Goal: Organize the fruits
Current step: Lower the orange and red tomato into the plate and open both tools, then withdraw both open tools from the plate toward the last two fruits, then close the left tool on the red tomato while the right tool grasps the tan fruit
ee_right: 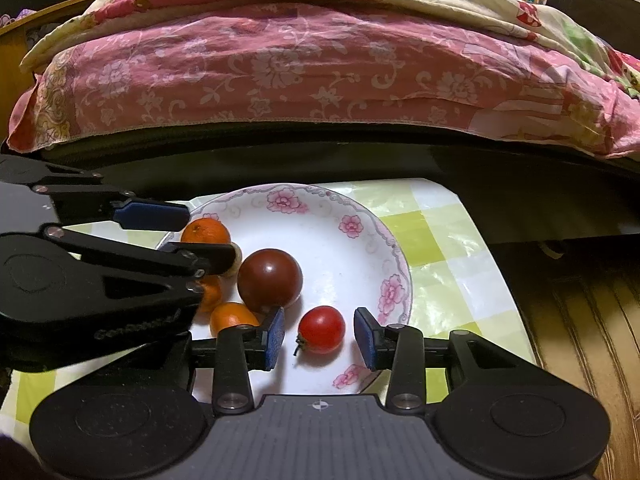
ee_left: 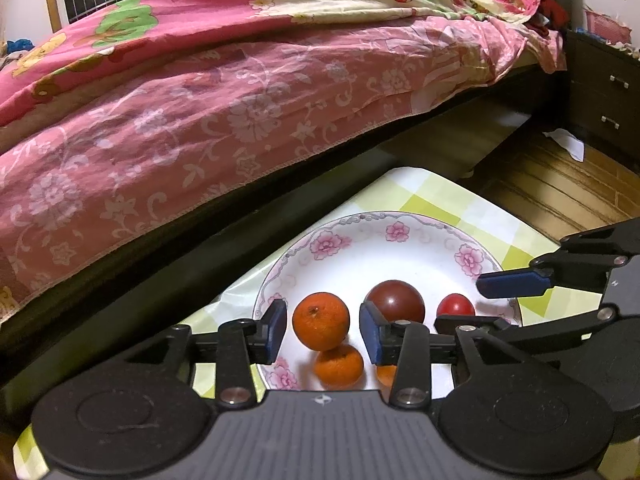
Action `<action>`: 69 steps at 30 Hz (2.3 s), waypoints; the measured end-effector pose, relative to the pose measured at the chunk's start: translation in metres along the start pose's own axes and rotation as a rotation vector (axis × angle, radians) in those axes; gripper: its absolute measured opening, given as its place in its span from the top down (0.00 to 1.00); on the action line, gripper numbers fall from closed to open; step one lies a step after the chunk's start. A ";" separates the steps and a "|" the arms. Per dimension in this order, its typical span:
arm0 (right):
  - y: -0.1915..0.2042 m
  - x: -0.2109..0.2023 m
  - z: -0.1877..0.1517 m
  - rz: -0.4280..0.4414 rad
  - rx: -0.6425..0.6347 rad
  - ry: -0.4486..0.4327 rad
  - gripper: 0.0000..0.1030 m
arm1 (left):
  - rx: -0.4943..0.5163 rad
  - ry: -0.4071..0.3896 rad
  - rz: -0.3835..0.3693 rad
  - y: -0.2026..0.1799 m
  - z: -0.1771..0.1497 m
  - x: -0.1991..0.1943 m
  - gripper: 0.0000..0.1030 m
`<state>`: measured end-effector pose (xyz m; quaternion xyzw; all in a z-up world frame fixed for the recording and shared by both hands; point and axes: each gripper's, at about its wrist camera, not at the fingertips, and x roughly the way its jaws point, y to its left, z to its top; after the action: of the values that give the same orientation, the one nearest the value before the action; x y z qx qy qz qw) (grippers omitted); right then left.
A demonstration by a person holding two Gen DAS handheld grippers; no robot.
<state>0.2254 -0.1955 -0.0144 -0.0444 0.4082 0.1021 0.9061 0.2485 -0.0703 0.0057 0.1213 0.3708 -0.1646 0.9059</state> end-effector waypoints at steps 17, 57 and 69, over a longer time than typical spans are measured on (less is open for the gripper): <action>-0.001 -0.022 -0.004 -0.006 0.023 -0.017 0.66 | -0.009 -0.014 0.008 0.009 -0.010 -0.033 0.53; 0.034 -0.057 -0.059 0.099 0.045 0.113 0.66 | 0.007 0.131 -0.139 -0.023 -0.113 -0.059 0.54; 0.041 -0.044 -0.060 0.141 0.019 0.139 0.66 | 0.028 0.130 -0.127 -0.015 -0.121 -0.072 0.63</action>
<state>0.1439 -0.1717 -0.0209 -0.0141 0.4729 0.1584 0.8666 0.1179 -0.0281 -0.0285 0.1207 0.4333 -0.2185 0.8660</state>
